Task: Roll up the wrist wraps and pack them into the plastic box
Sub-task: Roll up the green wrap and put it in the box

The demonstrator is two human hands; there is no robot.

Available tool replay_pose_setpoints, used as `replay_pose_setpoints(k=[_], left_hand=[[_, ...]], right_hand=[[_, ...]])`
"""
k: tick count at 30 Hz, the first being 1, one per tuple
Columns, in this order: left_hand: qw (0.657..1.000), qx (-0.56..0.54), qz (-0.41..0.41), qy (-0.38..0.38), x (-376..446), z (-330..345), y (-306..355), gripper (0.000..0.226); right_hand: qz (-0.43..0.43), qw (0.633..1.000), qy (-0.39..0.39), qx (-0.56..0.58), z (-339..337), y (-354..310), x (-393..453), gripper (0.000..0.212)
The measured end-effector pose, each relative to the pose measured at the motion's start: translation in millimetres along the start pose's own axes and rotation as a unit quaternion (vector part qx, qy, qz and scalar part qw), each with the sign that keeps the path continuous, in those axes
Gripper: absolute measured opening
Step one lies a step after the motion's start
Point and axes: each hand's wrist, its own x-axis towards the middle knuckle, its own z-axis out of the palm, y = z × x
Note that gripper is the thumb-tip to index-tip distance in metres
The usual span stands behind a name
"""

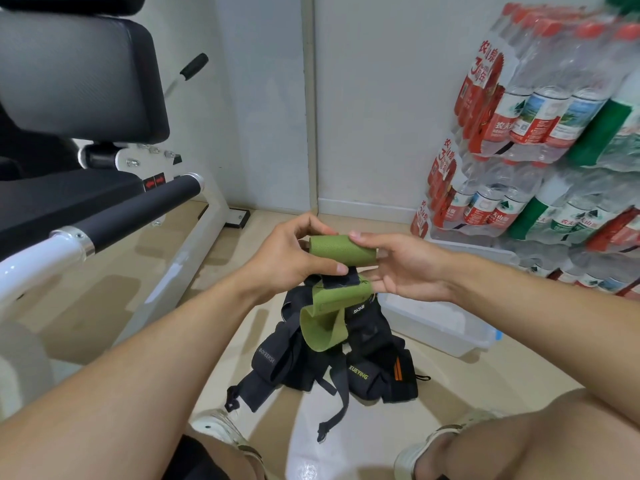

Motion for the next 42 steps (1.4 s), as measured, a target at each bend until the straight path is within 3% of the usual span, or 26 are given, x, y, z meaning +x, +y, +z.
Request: replay_pose_setpoints(k=[8, 15, 17, 23, 27, 31, 42], left_hand=[[0.997, -0.002, -0.073, 0.000, 3, -8, -3, 0.056], [0.989, -0.009, -0.132, -0.066, -3, -9, -2, 0.045], [0.985, -0.018, -0.149, -0.082, -4, -9, 0, 0.053], [0.974, -0.100, -0.180, -0.096, -8, -3, 6, 0.042], [0.971, -0.132, -0.178, -0.090, -6, -3, 7, 0.034], [0.971, -0.166, -0.161, -0.068, -3, -5, 8, 0.039], [0.985, -0.135, -0.105, -0.013, 0, -3, 5, 0.032]], right_hand=[[-0.021, 0.999, 0.024, -0.044, -1, 0, 3, 0.044], [-0.047, 0.992, 0.007, -0.116, -7, 3, 2, 0.049], [-0.069, 0.989, 0.016, -0.128, -8, 3, 2, 0.052], [-0.127, 0.984, 0.036, -0.120, -8, 4, 2, 0.057], [-0.148, 0.979, 0.045, -0.134, -7, 3, 2, 0.059], [-0.156, 0.975, 0.045, -0.151, -7, 4, 1, 0.064], [-0.079, 0.985, -0.001, -0.150, -3, 0, -4, 0.051]])
